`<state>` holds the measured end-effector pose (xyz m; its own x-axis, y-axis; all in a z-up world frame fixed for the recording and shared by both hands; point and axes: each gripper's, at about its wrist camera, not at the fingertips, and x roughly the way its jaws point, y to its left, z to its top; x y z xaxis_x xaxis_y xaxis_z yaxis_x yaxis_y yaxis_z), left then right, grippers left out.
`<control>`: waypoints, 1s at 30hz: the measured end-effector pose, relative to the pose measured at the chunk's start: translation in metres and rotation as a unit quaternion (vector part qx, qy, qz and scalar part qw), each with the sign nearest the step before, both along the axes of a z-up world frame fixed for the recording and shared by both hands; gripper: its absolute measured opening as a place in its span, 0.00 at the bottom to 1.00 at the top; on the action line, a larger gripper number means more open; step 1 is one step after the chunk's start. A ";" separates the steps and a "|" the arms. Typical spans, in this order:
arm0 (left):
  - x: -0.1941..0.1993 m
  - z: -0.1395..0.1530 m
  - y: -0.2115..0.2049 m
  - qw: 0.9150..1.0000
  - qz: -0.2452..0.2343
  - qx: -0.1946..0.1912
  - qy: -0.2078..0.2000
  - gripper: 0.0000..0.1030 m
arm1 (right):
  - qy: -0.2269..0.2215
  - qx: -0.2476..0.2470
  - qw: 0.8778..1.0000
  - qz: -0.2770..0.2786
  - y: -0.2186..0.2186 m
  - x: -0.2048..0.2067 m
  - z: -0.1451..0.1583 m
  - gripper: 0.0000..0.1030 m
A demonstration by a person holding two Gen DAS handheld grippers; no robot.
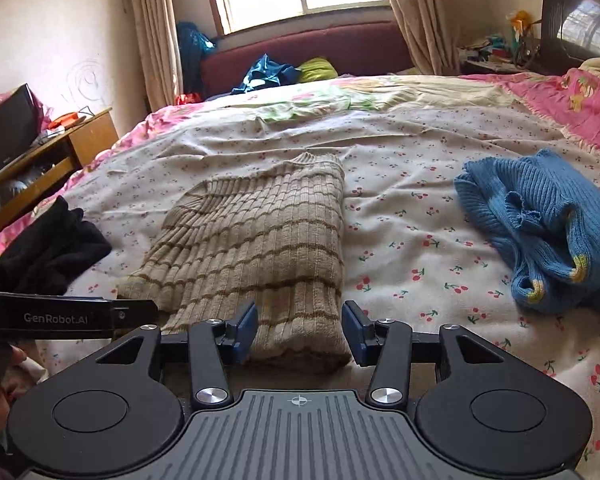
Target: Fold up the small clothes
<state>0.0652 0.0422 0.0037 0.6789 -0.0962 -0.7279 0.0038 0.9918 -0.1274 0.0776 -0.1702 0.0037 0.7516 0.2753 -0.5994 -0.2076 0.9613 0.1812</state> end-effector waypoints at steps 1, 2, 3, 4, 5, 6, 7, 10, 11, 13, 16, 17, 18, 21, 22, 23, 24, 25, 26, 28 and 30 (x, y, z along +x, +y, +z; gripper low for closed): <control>-0.003 -0.001 -0.002 1.000 0.001 0.008 0.002 0.79 | 0.002 -0.005 1.000 -0.002 0.002 -0.002 0.000 0.45; -0.005 -0.001 -0.003 1.000 0.002 0.016 0.002 0.79 | 0.004 -0.008 1.000 -0.004 0.004 -0.005 0.000 0.45; -0.008 -0.003 -0.004 1.000 0.004 0.020 0.001 0.80 | 0.005 -0.006 1.000 -0.003 0.004 -0.006 0.001 0.45; -0.010 -0.004 -0.003 1.000 0.005 0.019 0.001 0.82 | 0.005 -0.004 1.000 -0.003 0.006 -0.008 0.002 0.45; -0.012 -0.006 -0.002 1.000 0.006 0.015 0.003 0.83 | 0.004 -0.004 1.000 -0.003 0.007 -0.011 0.003 0.45; -0.013 -0.008 -0.001 1.000 0.008 0.011 0.006 0.85 | 0.003 -0.007 1.000 -0.003 0.009 -0.012 0.003 0.46; -0.014 -0.011 0.000 1.000 0.011 0.008 0.012 0.87 | 0.003 -0.013 1.000 -0.001 0.012 -0.014 0.002 0.48; -0.018 -0.018 0.001 1.000 0.015 0.010 0.021 0.88 | 0.009 -0.025 1.000 0.002 0.018 -0.017 -0.002 0.49; -0.019 -0.020 0.002 1.000 0.016 0.012 0.023 0.88 | 0.009 -0.028 1.000 0.005 0.020 -0.019 -0.003 0.49; -0.020 -0.024 0.002 0.999 0.017 0.015 0.028 0.89 | 0.008 -0.033 0.999 0.010 0.023 -0.020 -0.004 0.49; -0.021 -0.024 0.001 0.999 0.017 0.017 0.025 0.89 | 0.011 -0.039 0.999 0.013 0.026 -0.021 -0.007 0.49; -0.021 -0.024 0.000 0.999 0.017 0.017 0.023 0.90 | 0.013 -0.040 0.999 0.012 0.027 -0.021 -0.009 0.49; -0.022 -0.023 0.000 0.999 0.016 0.017 0.022 0.91 | 0.014 -0.041 0.999 0.012 0.026 -0.020 -0.009 0.49; -0.022 -0.025 0.000 0.999 0.017 0.020 0.023 0.92 | 0.015 -0.040 0.999 0.008 0.026 -0.020 -0.010 0.49; -0.022 -0.025 -0.001 0.999 0.017 0.020 0.023 0.93 | 0.016 -0.040 0.999 0.007 0.026 -0.020 -0.011 0.49; -0.022 -0.025 -0.001 0.999 0.017 0.021 0.023 0.94 | 0.017 -0.040 0.999 0.008 0.026 -0.020 -0.011 0.49; -0.022 -0.025 -0.002 0.999 0.018 0.021 0.024 0.96 | 0.018 -0.040 0.999 0.008 0.026 -0.020 -0.012 0.50; -0.021 -0.025 -0.002 0.999 0.018 0.021 0.024 0.97 | 0.018 -0.040 0.999 0.008 0.026 -0.020 -0.012 0.50; -0.021 -0.025 -0.002 0.999 0.018 0.022 0.026 0.98 | 0.017 -0.040 0.999 0.010 0.026 -0.021 -0.012 0.50; -0.021 -0.025 -0.003 0.999 0.020 0.026 0.030 1.00 | 0.014 -0.040 0.999 0.010 0.027 -0.021 -0.011 0.50; -0.022 -0.025 -0.003 0.999 0.023 0.025 0.031 1.00 | 0.016 -0.035 0.999 0.006 0.025 -0.021 -0.011 0.50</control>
